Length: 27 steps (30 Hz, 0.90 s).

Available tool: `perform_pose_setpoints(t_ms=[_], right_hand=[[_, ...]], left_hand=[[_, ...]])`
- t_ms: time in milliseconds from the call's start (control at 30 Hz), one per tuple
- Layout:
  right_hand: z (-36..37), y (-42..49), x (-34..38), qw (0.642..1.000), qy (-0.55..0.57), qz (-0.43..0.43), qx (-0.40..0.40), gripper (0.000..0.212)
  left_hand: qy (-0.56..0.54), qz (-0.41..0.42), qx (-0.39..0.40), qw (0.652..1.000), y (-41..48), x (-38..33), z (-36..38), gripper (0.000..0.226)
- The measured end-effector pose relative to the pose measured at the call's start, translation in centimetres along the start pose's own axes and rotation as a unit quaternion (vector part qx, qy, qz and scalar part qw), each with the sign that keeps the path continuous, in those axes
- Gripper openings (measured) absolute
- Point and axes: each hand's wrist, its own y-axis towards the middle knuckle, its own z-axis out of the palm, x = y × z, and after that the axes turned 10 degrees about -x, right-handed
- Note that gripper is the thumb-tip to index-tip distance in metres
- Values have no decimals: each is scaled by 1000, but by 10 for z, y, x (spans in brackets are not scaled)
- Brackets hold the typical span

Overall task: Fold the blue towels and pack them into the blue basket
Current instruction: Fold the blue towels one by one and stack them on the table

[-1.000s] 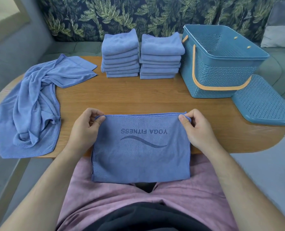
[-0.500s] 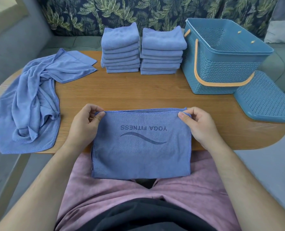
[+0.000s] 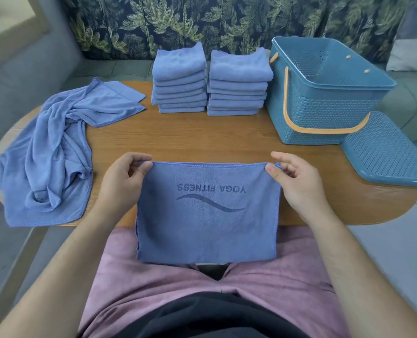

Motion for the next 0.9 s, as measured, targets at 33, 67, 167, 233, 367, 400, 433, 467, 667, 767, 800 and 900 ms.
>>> perform_pose_setpoints(t_ms=[33,67,167,233,367,400,433,467,667,767,800,900], right_hand=[[-4,3,6,1000,-6,-1,-3,12],[-8,6,14,1000,-16,-6,-5,5],[-15,22,44,997,-66,-44,4,6],[-17,39,70,995,-77,-71,4,5],[-9,85,122,989,-100,-107,10,9],[-7,98,134,987,-110,-121,7,12],[-5,110,146,983,-122,-135,3,14],[-3,122,157,979,-140,-149,-1,15],[-4,150,200,955,-184,-232,-27,11],[-11,137,192,946,-210,-248,-9,9],[-13,130,184,945,-219,-243,2,8],[-18,105,153,950,-221,-216,52,8]], left_hand=[[5,6,-3,1000,3,-7,-5,9],[12,12,-5,1000,8,-14,-12,9],[24,27,2,999,31,-34,-30,12],[41,49,-4,998,54,-53,-40,10],[65,97,-39,992,106,-93,-50,8],[68,108,-44,991,119,-102,-52,8],[73,121,-48,989,132,-110,-55,8],[77,133,-53,987,144,-119,-57,8],[58,164,-84,981,178,-155,-76,13],[54,156,-84,983,168,-147,-80,11],[50,151,-77,984,159,-141,-79,10],[49,134,-36,989,123,-110,-73,10]])
